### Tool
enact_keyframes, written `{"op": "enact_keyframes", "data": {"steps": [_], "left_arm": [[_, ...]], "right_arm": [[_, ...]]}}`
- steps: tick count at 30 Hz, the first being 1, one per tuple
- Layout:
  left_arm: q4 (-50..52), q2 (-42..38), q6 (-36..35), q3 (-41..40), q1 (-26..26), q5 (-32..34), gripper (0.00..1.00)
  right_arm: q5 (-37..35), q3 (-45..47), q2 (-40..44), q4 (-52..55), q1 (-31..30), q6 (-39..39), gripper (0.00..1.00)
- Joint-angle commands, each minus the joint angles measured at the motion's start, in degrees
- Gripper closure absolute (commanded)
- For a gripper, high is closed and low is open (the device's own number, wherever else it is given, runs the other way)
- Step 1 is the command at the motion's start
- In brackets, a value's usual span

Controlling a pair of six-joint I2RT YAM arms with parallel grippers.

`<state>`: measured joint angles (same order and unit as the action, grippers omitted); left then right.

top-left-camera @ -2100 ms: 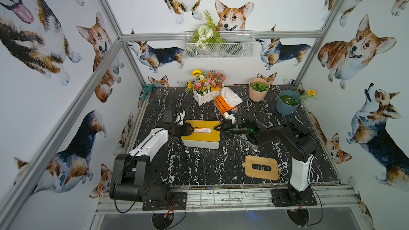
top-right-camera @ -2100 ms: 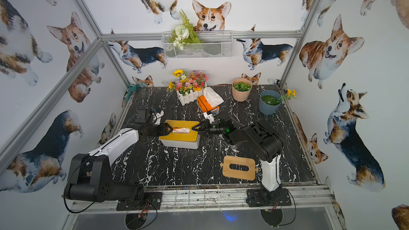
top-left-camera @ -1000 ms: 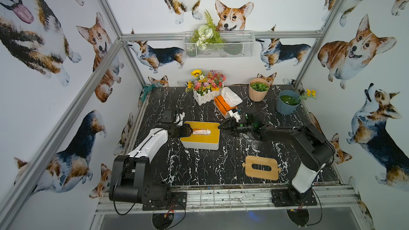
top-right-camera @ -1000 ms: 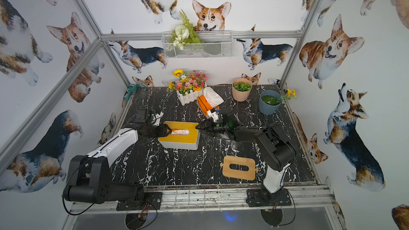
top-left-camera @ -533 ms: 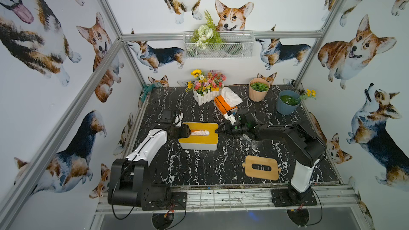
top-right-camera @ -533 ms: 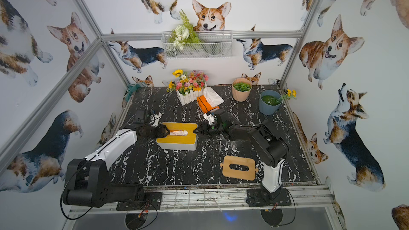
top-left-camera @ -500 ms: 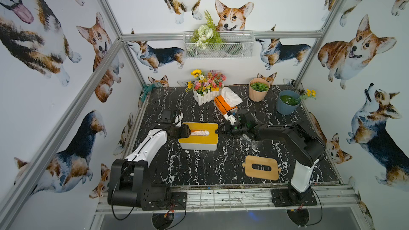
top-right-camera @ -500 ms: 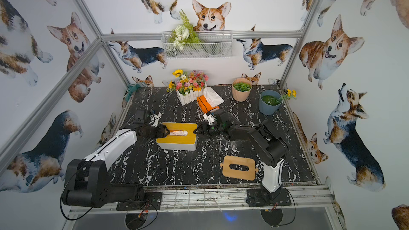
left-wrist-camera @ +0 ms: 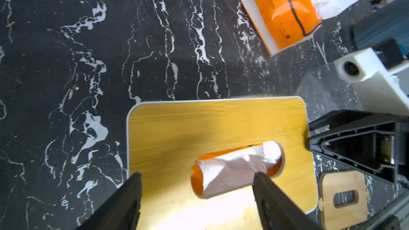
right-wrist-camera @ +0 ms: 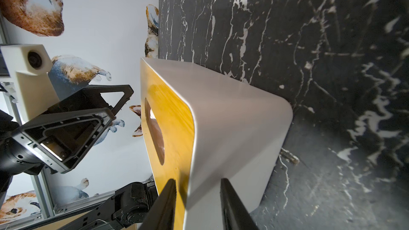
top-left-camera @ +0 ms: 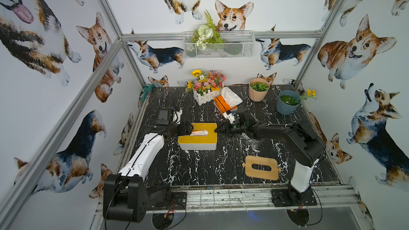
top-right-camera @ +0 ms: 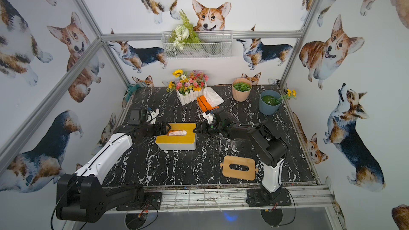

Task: Put the tissue paper into the tissue box
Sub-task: Close the box lid on the tissue box.

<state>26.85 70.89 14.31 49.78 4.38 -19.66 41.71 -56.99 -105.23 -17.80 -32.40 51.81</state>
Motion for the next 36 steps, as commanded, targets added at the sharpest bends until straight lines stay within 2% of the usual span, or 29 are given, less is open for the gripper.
{"op": "enact_keyframes", "data": {"steps": [1,6,10,15,18,20,23,28,31,36], "left_arm": [[-1.4,-1.5,1.3,0.3,-0.1,-2.6,0.16],[-2.8,-4.3,1.5,-0.4,-0.1,-3.0,0.14],[-4.7,-7.1,2.3,-1.8,-0.1,-2.5,0.11],[-6.8,-10.5,3.3,-3.3,-0.1,-0.6,0.10],[-10.3,-13.1,5.5,-5.3,-0.1,-2.0,0.09],[-13.4,-14.1,8.5,-7.2,0.0,-3.9,0.10],[-17.7,-15.0,13.1,-11.3,1.2,-4.8,0.17],[-22.5,-15.7,18.3,-14.3,7.7,0.0,0.29],[-23.7,-14.8,20.4,-14.4,11.8,2.9,0.31],[-24.3,-11.3,23.7,-13.4,14.4,4.1,0.35]], "right_arm": [[-2.4,-1.9,1.8,5.2,-0.1,-4.7,0.60],[-7.4,-6.9,4.8,16.0,-1.3,-13.6,0.56],[-12.8,-12.2,5.6,23.4,-4.4,-19.5,0.55],[-20.8,-18.9,3.7,30.1,-10.1,-24.7,0.54],[-24.4,-21.4,2.4,31.8,-12.0,-25.8,0.56],[-26.0,-20.4,3.3,30.1,-12.1,-24.8,0.58],[-29.5,-16.7,7.0,26.0,-12.1,-23.5,0.58],[-33.5,-10.8,14.4,21.8,-11.1,-22.4,0.58],[-33.0,-7.8,18.1,20.6,-9.4,-21.2,0.58],[-30.5,-3.6,23.0,19.3,-6.3,-19.3,0.58]]}}
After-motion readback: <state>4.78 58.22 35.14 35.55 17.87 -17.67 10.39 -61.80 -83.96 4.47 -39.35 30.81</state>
